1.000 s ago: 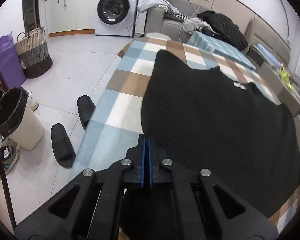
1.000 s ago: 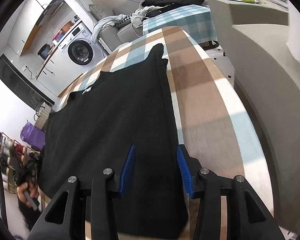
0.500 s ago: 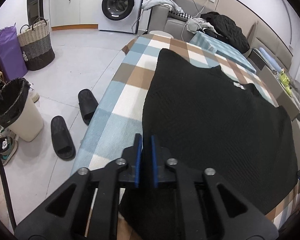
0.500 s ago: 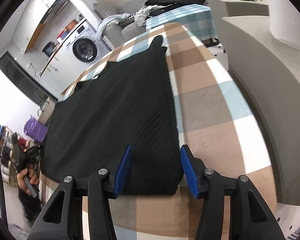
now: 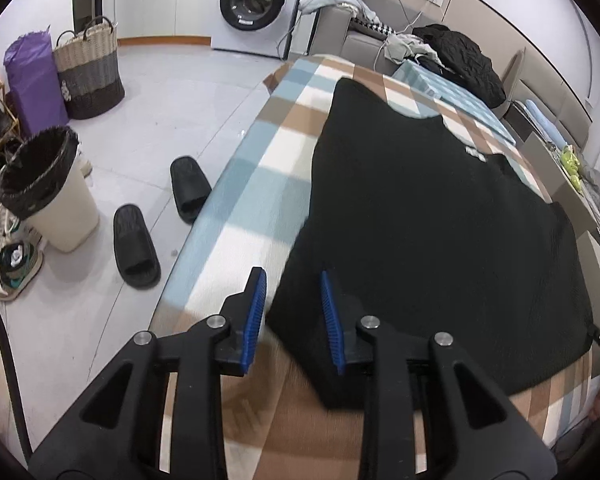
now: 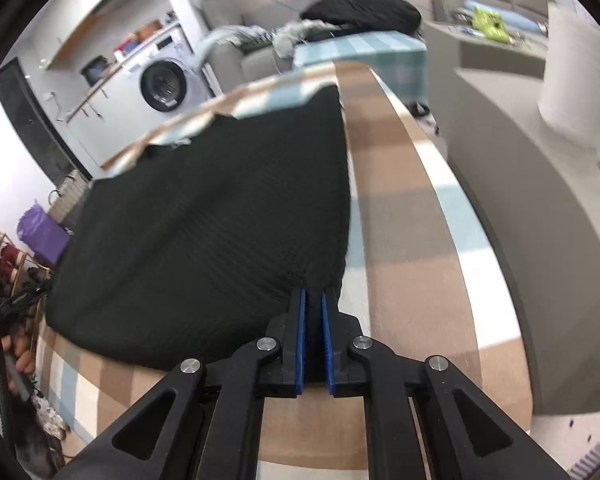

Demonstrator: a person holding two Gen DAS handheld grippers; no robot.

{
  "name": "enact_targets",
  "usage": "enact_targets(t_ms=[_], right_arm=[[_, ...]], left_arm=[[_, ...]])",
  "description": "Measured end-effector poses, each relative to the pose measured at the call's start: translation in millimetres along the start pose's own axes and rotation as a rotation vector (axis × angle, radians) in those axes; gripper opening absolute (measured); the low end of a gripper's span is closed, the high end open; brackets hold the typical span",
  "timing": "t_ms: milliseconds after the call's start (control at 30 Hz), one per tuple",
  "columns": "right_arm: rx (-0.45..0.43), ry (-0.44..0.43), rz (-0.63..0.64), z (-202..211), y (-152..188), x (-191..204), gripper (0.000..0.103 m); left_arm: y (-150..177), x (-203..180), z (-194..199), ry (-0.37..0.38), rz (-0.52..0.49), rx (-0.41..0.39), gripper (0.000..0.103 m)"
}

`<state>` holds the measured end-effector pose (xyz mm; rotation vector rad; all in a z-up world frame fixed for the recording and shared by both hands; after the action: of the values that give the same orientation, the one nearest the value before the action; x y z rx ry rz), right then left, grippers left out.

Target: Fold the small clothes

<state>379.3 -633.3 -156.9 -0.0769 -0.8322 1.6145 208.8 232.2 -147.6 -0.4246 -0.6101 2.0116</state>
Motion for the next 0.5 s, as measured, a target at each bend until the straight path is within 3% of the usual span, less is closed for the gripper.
enact_targets(t_ms=[133, 200, 300, 500], right_arm=[[-0.049, -0.013, 0.004, 12, -9, 8, 0.025], [-0.068, -0.031, 0.031, 18, -11, 19, 0.036], [-0.063, -0.075, 0.074, 18, -12, 39, 0.036], [-0.016, -0.099, 0.162, -8, -10, 76, 0.041]], left_arm=[[12, -3, 15, -0.011, -0.017, -0.017, 0.025], [13, -13, 24, -0.01, -0.045, -0.035, 0.028], [14, -32, 34, 0.033, -0.064, -0.056, 0.045], [28, -87, 38, 0.134, -0.163, -0.037, 0.049]])
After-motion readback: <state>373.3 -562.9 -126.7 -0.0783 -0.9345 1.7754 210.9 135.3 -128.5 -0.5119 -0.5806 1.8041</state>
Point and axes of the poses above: each gripper's, at about its wrist camera, not at the fingertips, and z roughly against the way its jaws point, x to its left, y to its underside, the point moved 6 cm from there along -z, roughly the way its jaws point, and after that the axes turned 10 degrees about -y, right-handed, at the moved point
